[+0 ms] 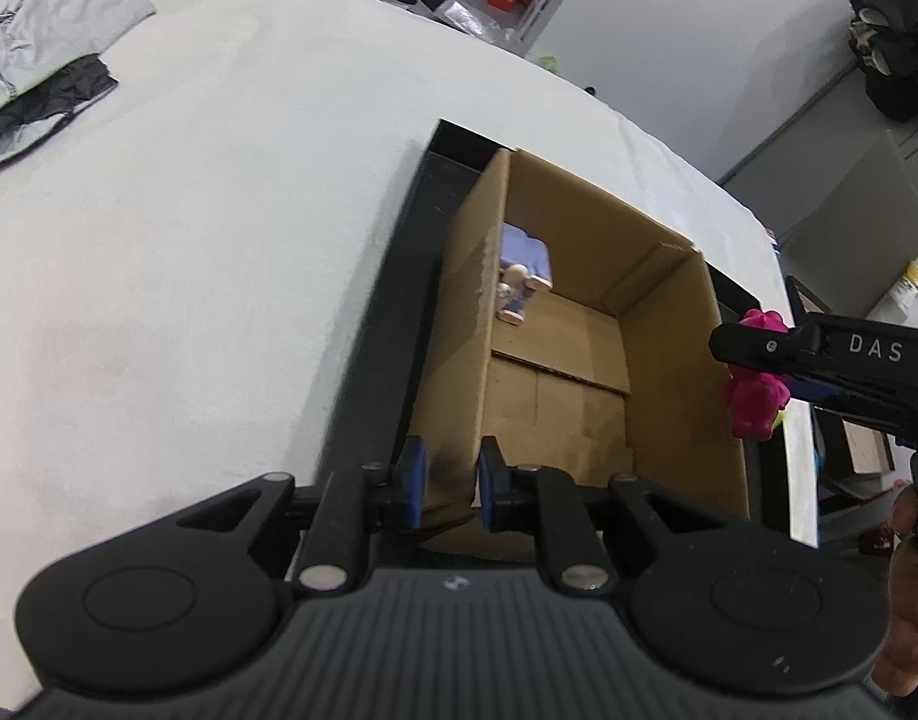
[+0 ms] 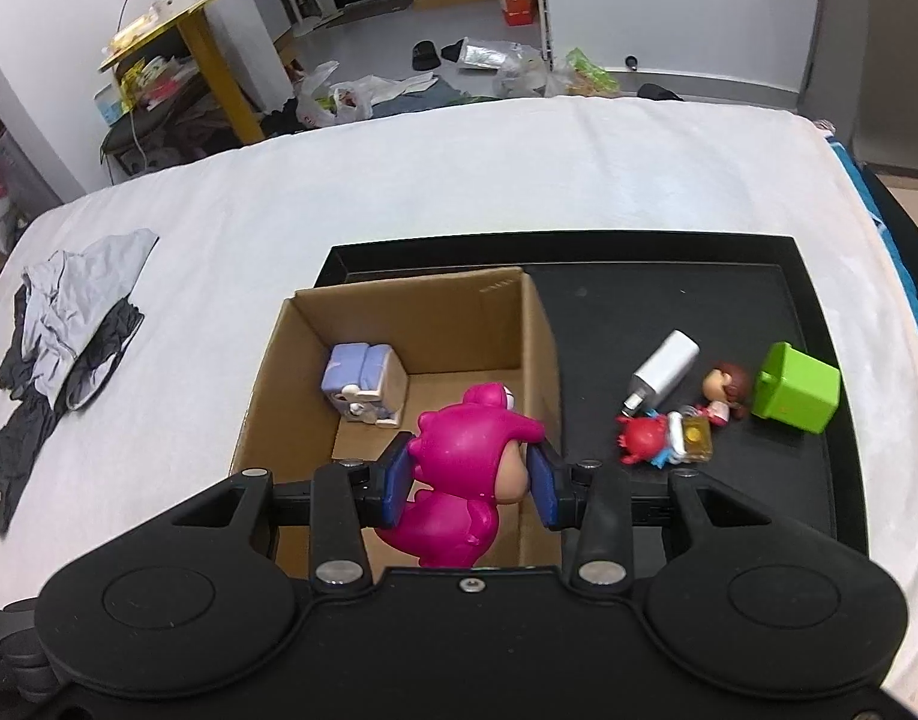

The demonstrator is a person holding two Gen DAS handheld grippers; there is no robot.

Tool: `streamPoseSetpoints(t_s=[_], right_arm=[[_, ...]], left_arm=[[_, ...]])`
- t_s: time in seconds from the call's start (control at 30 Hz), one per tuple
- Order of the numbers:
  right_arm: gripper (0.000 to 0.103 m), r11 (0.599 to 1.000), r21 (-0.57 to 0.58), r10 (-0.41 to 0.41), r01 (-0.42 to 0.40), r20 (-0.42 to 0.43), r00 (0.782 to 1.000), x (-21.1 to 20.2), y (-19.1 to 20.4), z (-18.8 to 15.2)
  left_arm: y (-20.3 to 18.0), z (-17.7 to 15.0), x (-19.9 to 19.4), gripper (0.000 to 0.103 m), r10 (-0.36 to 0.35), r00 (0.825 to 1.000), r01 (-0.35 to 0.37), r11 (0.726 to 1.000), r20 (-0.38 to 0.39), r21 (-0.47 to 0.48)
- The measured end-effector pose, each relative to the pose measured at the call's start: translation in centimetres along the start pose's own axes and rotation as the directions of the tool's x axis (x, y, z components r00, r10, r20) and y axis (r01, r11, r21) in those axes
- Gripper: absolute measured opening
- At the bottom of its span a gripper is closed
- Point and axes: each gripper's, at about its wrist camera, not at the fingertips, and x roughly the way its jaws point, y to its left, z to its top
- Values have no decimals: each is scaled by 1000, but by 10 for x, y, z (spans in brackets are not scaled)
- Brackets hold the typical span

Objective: Organize rigid objects
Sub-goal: 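Lift the magenta doll with the right gripper and carry it over the box, then release the magenta doll into the box beside the lavender figure, right gripper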

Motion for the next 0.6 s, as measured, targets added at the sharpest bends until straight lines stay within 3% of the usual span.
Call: streamPoseSetpoints(t_s=[0.6], right_arm=[[40,1000,8,-20,20,-21,1000,39,15,17]], left_arm=[[5,1,4,16,-16,1000,16,1000,-7,-7]])
